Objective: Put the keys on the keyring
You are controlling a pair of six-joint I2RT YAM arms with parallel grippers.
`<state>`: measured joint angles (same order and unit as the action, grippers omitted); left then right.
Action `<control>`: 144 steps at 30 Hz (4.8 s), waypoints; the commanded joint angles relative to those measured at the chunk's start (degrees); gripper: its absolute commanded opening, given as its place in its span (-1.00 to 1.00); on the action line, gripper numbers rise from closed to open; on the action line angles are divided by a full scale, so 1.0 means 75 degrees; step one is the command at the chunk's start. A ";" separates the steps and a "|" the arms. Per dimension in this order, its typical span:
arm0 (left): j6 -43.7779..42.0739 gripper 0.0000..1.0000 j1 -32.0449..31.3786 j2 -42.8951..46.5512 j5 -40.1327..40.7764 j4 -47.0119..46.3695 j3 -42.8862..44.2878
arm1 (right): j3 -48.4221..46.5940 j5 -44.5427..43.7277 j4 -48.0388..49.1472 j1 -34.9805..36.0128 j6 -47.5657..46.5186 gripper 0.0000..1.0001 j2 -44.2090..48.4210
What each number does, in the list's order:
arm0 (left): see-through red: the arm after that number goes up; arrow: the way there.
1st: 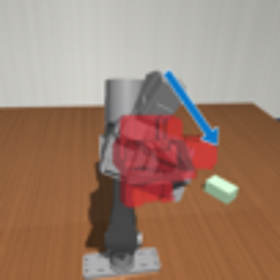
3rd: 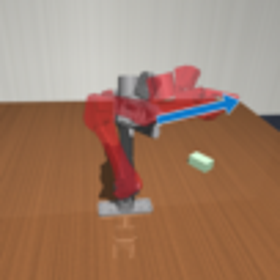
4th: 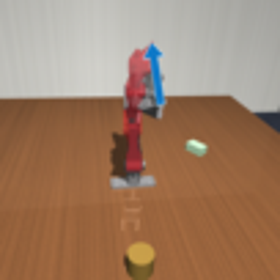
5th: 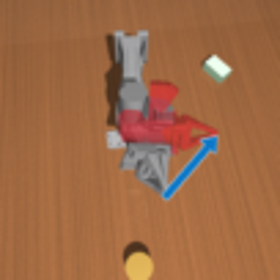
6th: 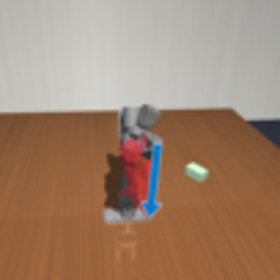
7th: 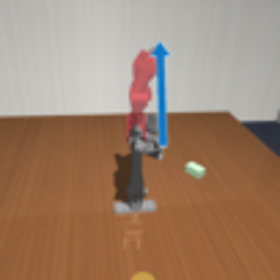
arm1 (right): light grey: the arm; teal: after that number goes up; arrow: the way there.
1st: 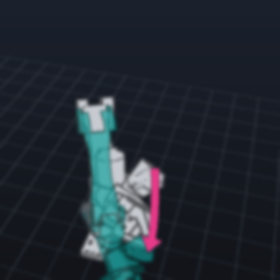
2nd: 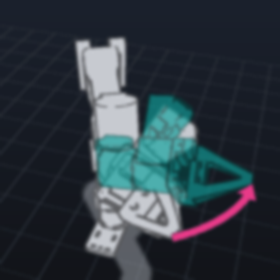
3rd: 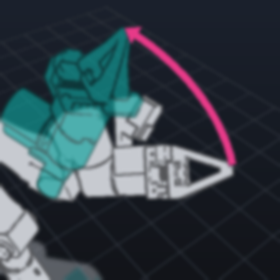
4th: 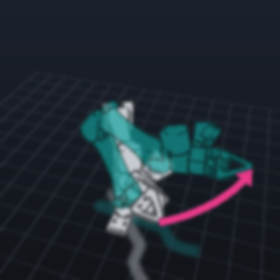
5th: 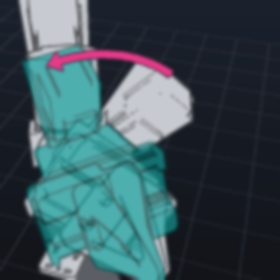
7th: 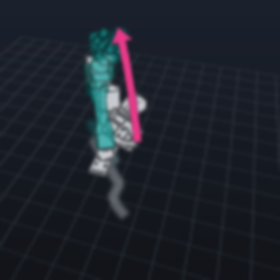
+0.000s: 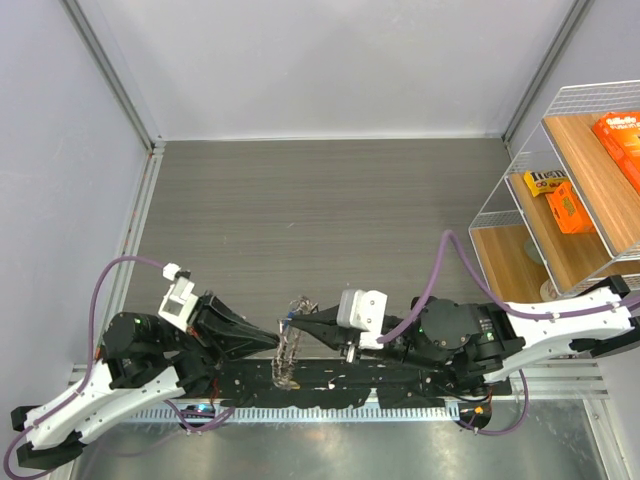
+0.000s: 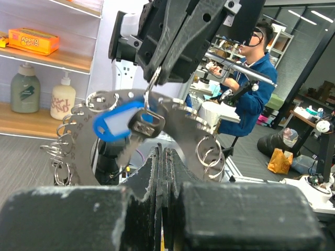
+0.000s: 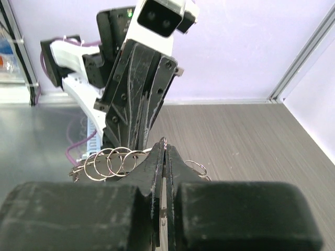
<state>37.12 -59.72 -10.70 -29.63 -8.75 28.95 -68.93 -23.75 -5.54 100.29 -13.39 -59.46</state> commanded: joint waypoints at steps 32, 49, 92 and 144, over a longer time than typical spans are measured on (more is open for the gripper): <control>-0.0028 0.15 -0.0017 -0.0085 0.0107 -0.0532 0.0347 | 0.0717 0.1197 0.2004 -0.0024 0.0367 -0.89 0.0452; 0.0007 0.15 -0.0017 -0.0085 -0.0034 -0.0743 0.0382 | 0.0495 0.1280 0.1981 -0.0130 0.0461 -0.89 -0.0029; -0.0415 -1.00 -0.0006 -0.0530 -0.0175 -0.0064 0.0628 | 0.0190 0.1303 0.1817 -0.0259 0.0496 -0.90 -0.0029; -0.2020 -1.00 -0.0006 -0.2112 -0.1686 0.4132 0.2457 | -0.1416 0.3374 -0.4443 -0.0984 0.1749 -0.18 -0.0755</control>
<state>23.33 -59.72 -26.68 -39.55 23.55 44.64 -80.77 -3.01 -43.70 95.50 -1.32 -65.89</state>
